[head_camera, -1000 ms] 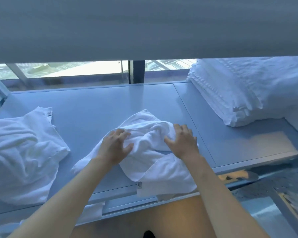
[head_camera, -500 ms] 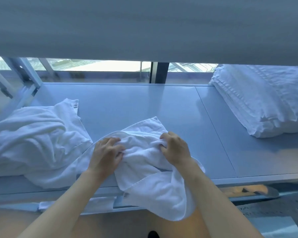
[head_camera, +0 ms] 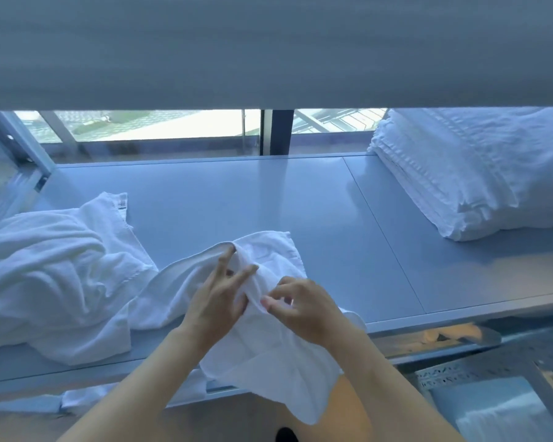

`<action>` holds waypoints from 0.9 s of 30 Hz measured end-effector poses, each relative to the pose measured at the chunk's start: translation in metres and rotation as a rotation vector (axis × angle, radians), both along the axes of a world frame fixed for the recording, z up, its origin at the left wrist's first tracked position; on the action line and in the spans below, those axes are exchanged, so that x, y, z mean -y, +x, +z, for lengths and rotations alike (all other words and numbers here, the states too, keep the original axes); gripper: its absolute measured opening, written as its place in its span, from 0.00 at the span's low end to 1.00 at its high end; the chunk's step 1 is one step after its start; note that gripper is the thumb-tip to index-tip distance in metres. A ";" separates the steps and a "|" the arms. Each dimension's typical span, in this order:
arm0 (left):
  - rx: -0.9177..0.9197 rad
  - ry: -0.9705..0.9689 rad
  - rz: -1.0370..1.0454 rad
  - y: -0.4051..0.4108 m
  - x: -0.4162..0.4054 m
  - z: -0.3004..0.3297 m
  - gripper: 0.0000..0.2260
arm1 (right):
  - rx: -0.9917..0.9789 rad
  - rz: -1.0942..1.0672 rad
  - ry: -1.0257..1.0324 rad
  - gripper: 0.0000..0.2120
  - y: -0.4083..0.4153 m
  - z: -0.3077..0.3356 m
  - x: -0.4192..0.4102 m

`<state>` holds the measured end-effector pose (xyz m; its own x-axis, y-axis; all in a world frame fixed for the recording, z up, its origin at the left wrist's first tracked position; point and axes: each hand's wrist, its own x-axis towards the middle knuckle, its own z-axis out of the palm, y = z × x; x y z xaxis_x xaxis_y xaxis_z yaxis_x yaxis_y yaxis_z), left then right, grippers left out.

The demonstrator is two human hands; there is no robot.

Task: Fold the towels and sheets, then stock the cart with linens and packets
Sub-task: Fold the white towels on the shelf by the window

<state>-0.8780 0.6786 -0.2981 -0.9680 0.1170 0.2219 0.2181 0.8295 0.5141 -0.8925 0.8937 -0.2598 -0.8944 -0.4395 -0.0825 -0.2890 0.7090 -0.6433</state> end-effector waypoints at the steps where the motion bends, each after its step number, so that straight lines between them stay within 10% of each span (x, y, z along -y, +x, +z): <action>1: 0.008 -0.019 -0.012 0.002 -0.001 0.000 0.23 | -0.054 -0.065 -0.054 0.16 -0.008 0.000 -0.001; 18: -0.169 -0.123 -0.165 0.041 0.012 0.026 0.13 | -0.156 -0.039 0.257 0.25 -0.094 -0.080 -0.062; 27: 0.024 -0.080 -0.126 0.075 0.028 -0.003 0.20 | -0.151 -0.038 0.326 0.25 -0.115 -0.072 -0.136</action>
